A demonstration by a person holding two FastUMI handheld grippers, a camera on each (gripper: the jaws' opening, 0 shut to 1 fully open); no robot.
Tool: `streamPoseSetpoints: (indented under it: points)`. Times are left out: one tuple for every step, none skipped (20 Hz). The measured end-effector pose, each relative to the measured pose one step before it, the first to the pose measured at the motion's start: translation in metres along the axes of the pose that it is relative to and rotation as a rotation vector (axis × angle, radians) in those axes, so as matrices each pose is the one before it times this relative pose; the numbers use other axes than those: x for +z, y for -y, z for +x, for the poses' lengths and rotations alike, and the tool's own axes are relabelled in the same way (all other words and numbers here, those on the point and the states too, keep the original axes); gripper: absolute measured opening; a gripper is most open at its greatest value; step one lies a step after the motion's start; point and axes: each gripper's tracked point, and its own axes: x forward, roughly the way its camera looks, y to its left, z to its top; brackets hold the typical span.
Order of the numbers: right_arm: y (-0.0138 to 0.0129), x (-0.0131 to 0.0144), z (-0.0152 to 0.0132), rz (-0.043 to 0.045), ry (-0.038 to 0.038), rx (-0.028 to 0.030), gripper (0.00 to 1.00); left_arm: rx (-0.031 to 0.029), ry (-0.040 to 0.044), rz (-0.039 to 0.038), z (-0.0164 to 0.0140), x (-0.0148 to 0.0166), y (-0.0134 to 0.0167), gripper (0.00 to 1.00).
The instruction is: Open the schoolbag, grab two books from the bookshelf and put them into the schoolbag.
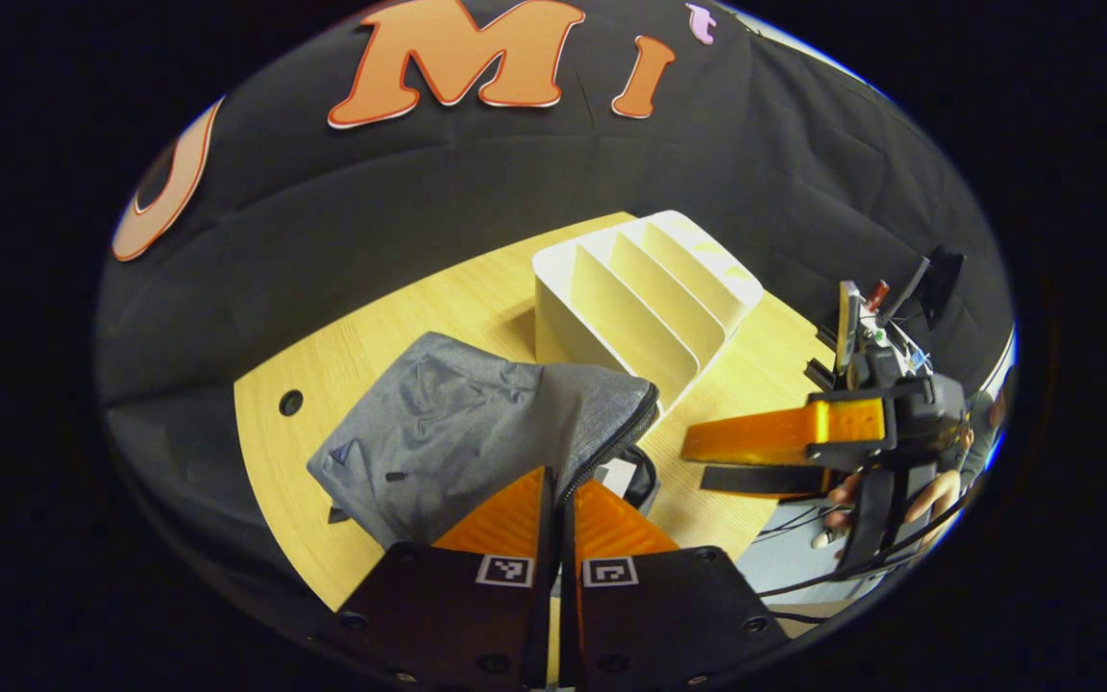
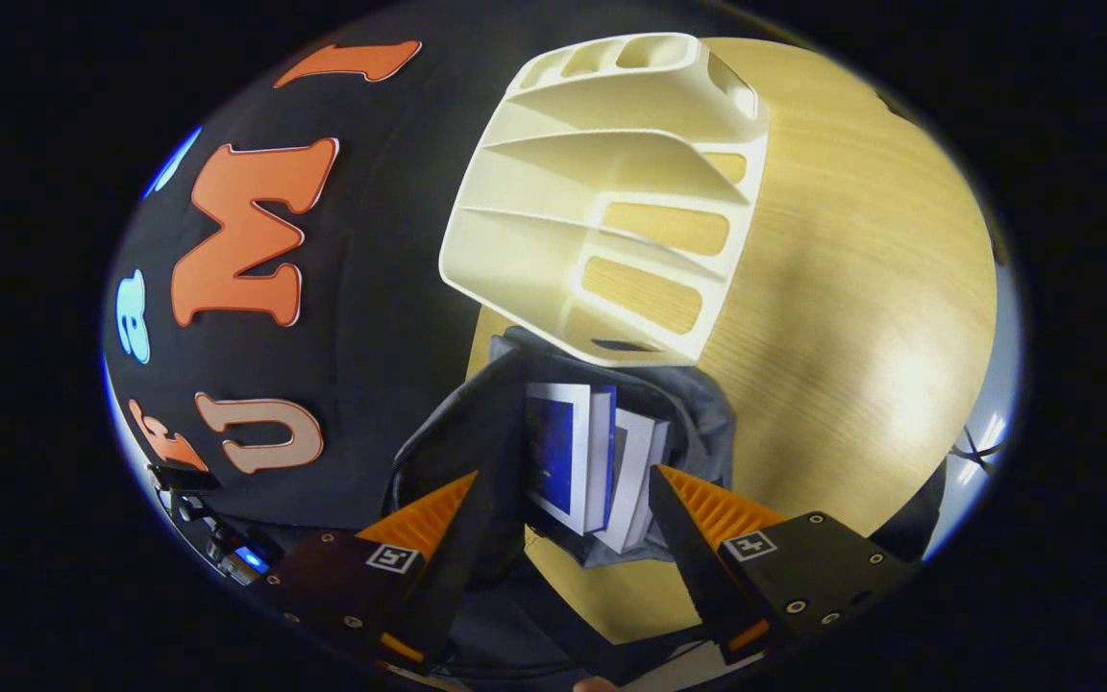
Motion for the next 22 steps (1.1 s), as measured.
streamPoseSetpoints:
  points:
    - [0.00878, 0.00394, -0.00676, -0.04224, -0.00577, -0.02386, 0.98, -0.00869, -0.00578, -0.01992, 0.00315, -0.00416, 0.00575, 0.10]
    - [0.00980, 0.00422, -0.00612, -0.04977, -0.01319, -0.02981, 0.99, -0.00686, -0.00821, -0.02380, 0.00100, -0.00511, 0.00589, 0.12]
    - [0.00890, 0.00359, -0.00643, -0.04852, -0.01854, -0.02709, 0.99, -0.00326, -0.00489, -0.02708, 0.00274, -0.00285, 0.00452, 0.17]
    - [0.00485, 0.00551, -0.00602, -0.03848, -0.02147, -0.01811, 0.99, 0.00656, -0.00624, -0.02698, 0.00037, -0.00433, 0.00248, 0.23]
    - [0.00473, 0.00254, -0.00322, -0.03327, -0.02429, -0.01182, 0.99, 0.01535, -0.01009, -0.02635, 0.00072, -0.00765, 0.00195, 0.27]
    - [0.00574, 0.00306, -0.00420, -0.03520, -0.02750, -0.01135, 0.99, 0.01682, -0.01088, -0.02147, 0.00027, -0.00520, 0.00237, 0.34]
    - [0.00501, 0.00452, -0.00401, -0.04005, -0.01570, -0.01326, 0.99, 0.01389, -0.00433, -0.02292, -0.00133, -0.00393, 0.00371, 0.56]
    - [0.00824, 0.00771, -0.00317, -0.04887, -0.01084, -0.01692, 0.99, 0.02687, 0.00066, -0.02517, 0.00403, -0.00368, 0.00201, 0.78]
    - [0.00657, 0.00674, -0.00642, -0.04454, -0.00666, -0.01324, 0.99, 0.02345, 0.00661, -0.02972, -0.00385, 0.00044, 0.00405, 1.00]
    - [0.00539, 0.00701, -0.00664, -0.04760, 0.00174, -0.00691, 0.99, 0.02964, 0.02860, -0.02252, 0.00068, 0.00420, 0.00256, 0.99]
    - [0.00262, 0.01051, -0.00708, -0.04315, 0.01277, 0.00016, 0.99, 0.03060, 0.03579, -0.01966, -0.00298, 0.00389, 0.00368, 0.99]
    - [0.00168, 0.00878, -0.00537, -0.03404, 0.01955, 0.00149, 0.99, 0.03108, 0.04936, -0.01748, -0.00351, 0.00924, 0.00419, 0.99]
    - [0.00101, 0.01076, -0.00696, -0.03413, 0.02874, 0.00749, 0.99, 0.02527, 0.05784, -0.01648, -0.00394, 0.01042, 0.00571, 0.99]
    - [0.00008, 0.01367, -0.00605, -0.03530, 0.03633, 0.00701, 0.99, 0.02078, 0.06019, -0.02040, -0.00358, 0.01259, 0.00569, 0.99]
    - [-0.00030, 0.01395, -0.00603, -0.03616, 0.04162, 0.00279, 0.99, 0.01942, 0.05827, -0.01998, -0.00366, 0.00960, 0.00436, 0.99]
    - [-0.00149, 0.01608, -0.00575, -0.03986, 0.04938, 0.00596, 0.99, 0.02134, 0.05656, -0.01854, -0.00298, 0.01144, 0.00334, 0.99]
    - [-0.00429, 0.01470, -0.00622, -0.03392, 0.05977, 0.01482, 0.98, 0.02929, 0.05482, -0.01697, -0.00234, 0.00943, 0.00075, 0.99]
    - [-0.00700, 0.01787, -0.00736, -0.02207, 0.06626, 0.02795, 0.99, 0.03905, 0.04826, -0.01441, -0.00429, 0.01032, -0.00227, 0.99]
    - [-0.00709, 0.01705, -0.00707, -0.01749, 0.06037, 0.02677, 0.98, 0.03741, 0.05203, -0.01196, -0.00535, 0.01105, -0.00104, 0.99]
    - [-0.00372, 0.01934, -0.00734, -0.01839, 0.06397, 0.01577, 0.98, 0.01837, 0.05250, -0.00197, -0.00542, 0.01460, 0.00120, 0.99]
    - [0.00090, 0.01637, -0.00743, -0.02735, 0.06116, 0.00241, 0.98, 0.01862, 0.04717, 0.00288, -0.00624, 0.01070, -0.00094, 0.99]
    - [0.00273, 0.01814, -0.00610, -0.03638, 0.06160, -0.00653, 0.98, 0.01558, 0.04307, 0.00685, -0.00508, 0.01345, -0.00004, 0.99]
